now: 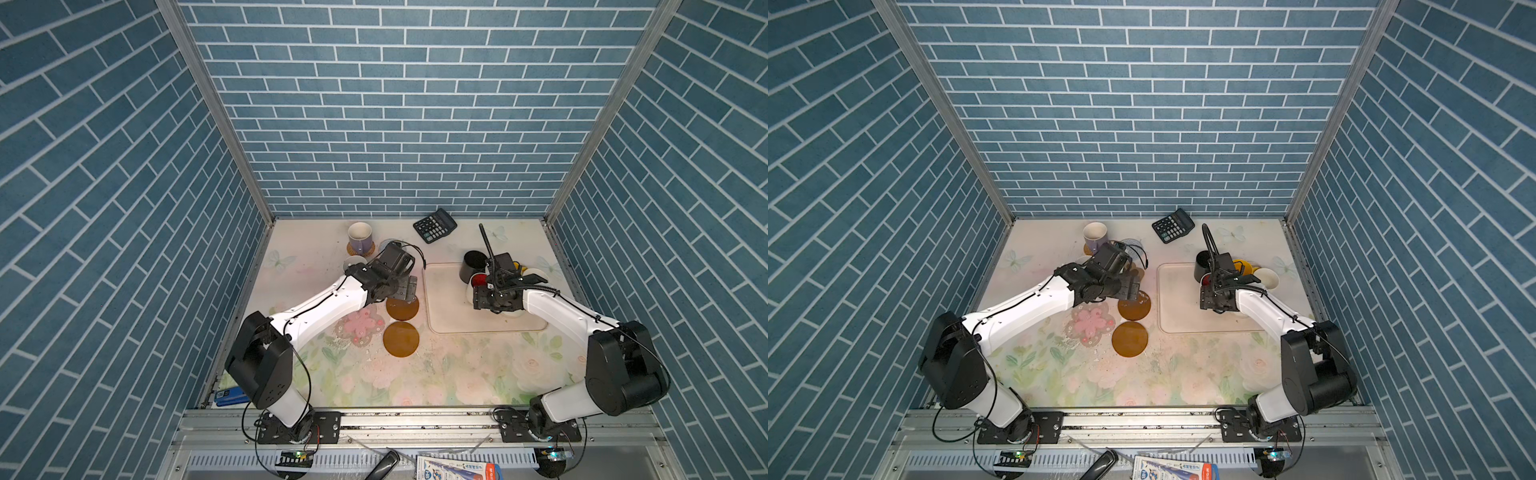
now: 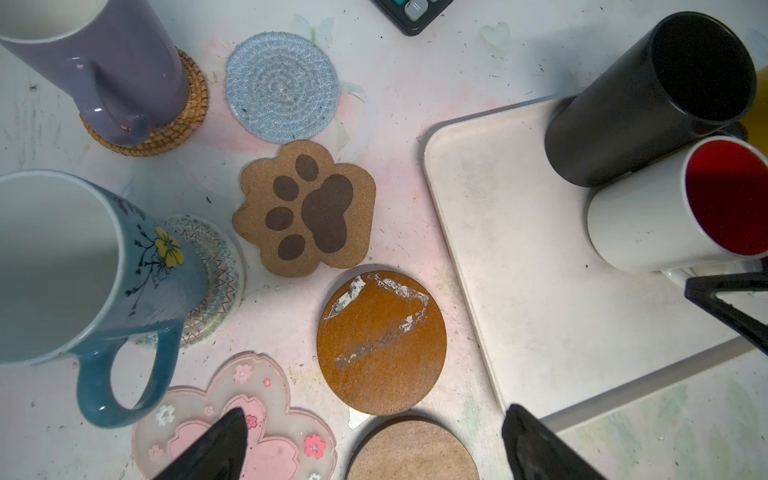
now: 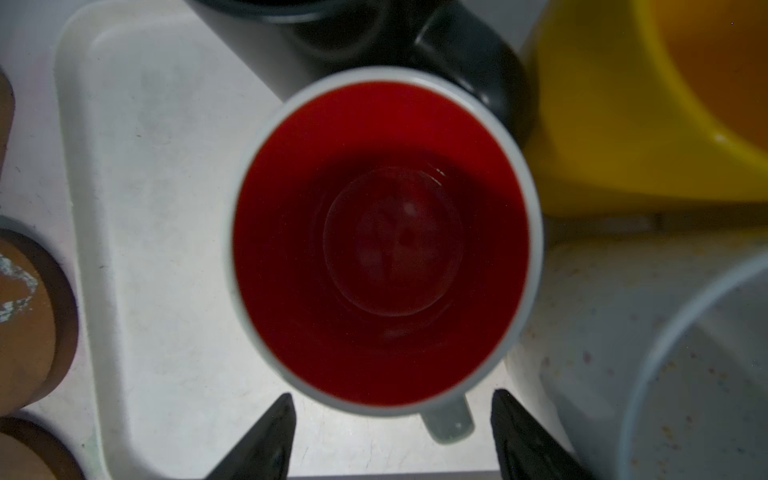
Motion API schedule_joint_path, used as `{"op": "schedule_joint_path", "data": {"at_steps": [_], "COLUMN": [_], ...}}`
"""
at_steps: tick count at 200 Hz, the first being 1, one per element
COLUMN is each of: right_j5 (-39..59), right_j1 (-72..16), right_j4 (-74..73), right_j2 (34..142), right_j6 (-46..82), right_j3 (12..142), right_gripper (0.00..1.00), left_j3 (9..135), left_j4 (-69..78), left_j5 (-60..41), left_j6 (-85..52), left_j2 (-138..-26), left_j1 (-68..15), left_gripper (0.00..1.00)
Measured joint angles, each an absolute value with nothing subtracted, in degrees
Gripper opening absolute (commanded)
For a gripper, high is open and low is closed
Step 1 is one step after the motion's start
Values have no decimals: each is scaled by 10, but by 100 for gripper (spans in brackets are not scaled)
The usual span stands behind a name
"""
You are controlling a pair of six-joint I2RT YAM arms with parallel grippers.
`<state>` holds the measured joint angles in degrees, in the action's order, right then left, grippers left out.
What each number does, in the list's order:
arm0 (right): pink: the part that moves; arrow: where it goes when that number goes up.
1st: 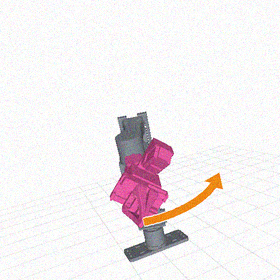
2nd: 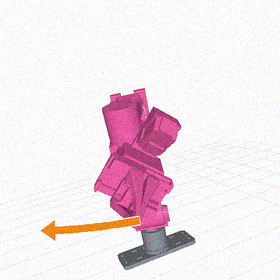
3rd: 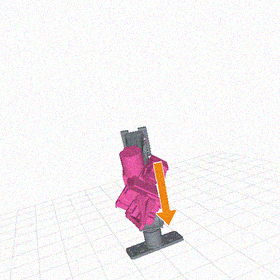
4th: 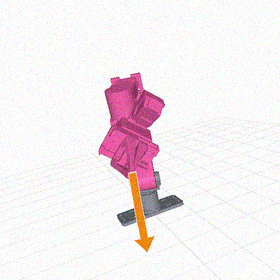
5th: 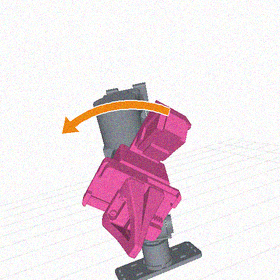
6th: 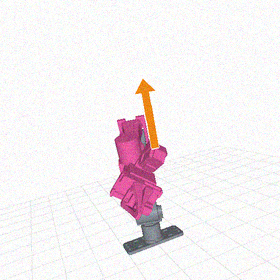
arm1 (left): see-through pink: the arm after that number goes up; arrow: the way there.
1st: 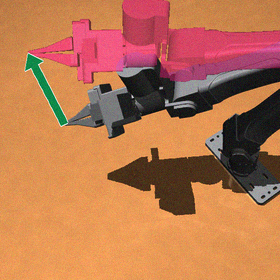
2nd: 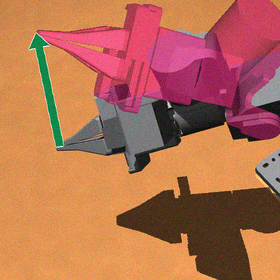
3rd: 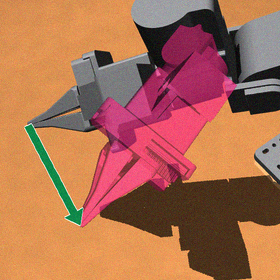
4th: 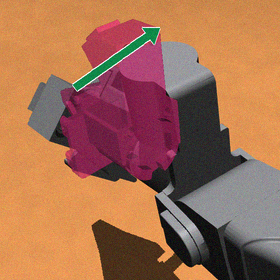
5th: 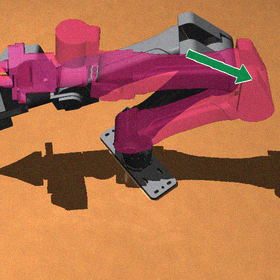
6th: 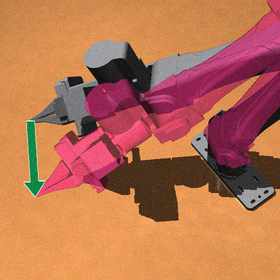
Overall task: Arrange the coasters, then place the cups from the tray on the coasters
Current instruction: 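Move the left gripper back over the red-lined mug while the right gripper withdraws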
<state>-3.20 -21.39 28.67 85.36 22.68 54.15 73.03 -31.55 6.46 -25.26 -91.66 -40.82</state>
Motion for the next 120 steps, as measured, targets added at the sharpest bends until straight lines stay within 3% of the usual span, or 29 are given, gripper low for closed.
{"op": "schedule_joint_path", "data": {"at_steps": [53, 120], "right_j5": [-10, 16], "right_j1": [-246, -277], "right_j4": [269, 259], "right_j2": [864, 882], "right_j6": [227, 234], "right_j3": [542, 547], "right_gripper": [74, 74], "left_j3": [728, 721], "left_j4": [-310, -310], "left_j5": [63, 57], "left_j6": [-253, -249], "left_j2": [-917, -917], "left_j1": [-408, -408], "left_gripper": [96, 88]}}
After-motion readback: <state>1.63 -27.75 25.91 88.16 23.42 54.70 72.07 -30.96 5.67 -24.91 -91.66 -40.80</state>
